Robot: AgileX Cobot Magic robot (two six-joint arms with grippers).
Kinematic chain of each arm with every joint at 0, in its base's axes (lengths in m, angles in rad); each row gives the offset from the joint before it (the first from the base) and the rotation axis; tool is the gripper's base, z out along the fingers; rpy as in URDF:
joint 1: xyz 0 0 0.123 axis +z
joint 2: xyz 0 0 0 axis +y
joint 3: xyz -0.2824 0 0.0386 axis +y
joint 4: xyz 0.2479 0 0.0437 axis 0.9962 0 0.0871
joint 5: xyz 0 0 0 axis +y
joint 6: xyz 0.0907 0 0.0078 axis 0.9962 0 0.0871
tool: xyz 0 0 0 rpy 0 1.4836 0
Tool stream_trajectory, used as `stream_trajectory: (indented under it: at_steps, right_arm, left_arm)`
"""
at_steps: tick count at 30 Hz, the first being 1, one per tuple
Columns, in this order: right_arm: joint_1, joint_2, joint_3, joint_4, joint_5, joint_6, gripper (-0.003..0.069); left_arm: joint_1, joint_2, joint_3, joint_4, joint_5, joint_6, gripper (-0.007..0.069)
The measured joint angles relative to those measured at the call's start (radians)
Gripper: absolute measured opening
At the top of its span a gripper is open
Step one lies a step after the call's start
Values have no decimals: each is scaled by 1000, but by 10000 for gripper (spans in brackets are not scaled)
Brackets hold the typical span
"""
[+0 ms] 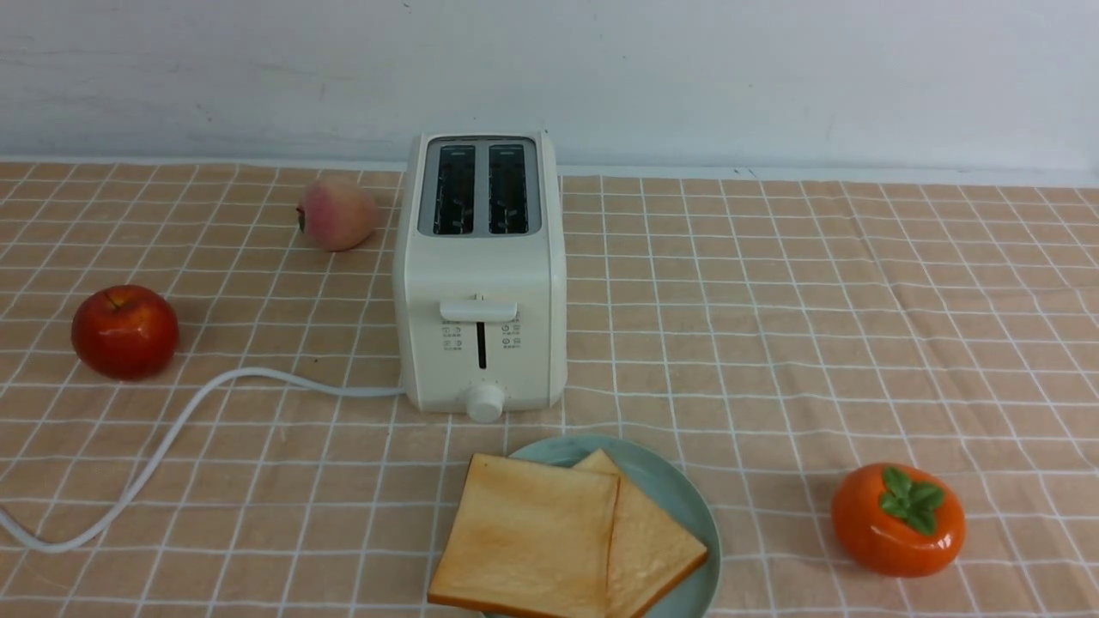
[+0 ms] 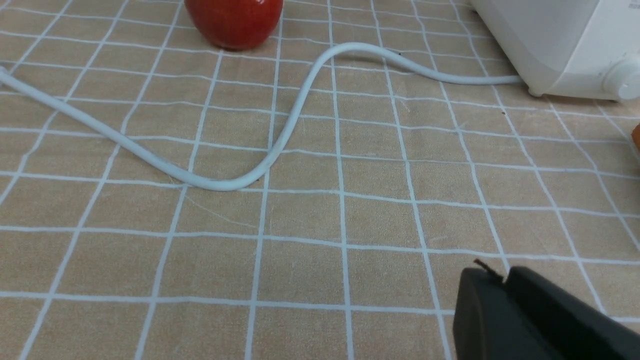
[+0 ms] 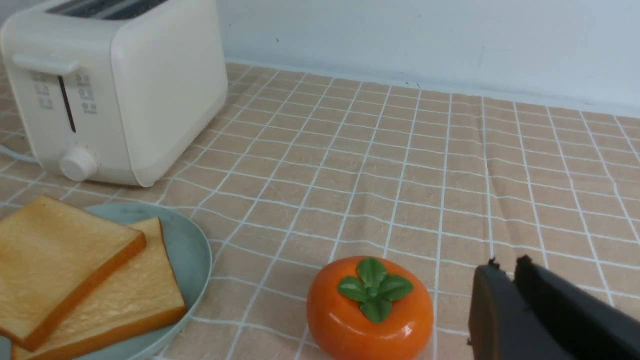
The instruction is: Take toasted bread from bread machine on light coffee tablecloth place on plate.
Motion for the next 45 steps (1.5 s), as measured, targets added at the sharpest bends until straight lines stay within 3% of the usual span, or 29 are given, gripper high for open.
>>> stream_trajectory:
  at_steps: [5, 8, 11, 17, 45]
  right_arm:
    - [-180, -91, 10, 407, 102, -362, 68]
    - [-269, -126, 46, 515, 94, -474, 68]
    - [-343, -137, 102, 577, 61, -494, 72]
    - [-414, -137, 202, 611, 36, -494, 80]
    - [-417, -137, 208, 612, 17, -494, 99]
  left_arm:
    - [0, 0, 0, 0, 0, 0, 56]
    - [0, 0, 0, 0, 0, 0, 57]
    - [0, 0, 0, 0, -1, 0, 61]
    - [0, 0, 0, 0, -1, 0, 69]
    - [0, 0, 1, 0, -1, 0, 91]
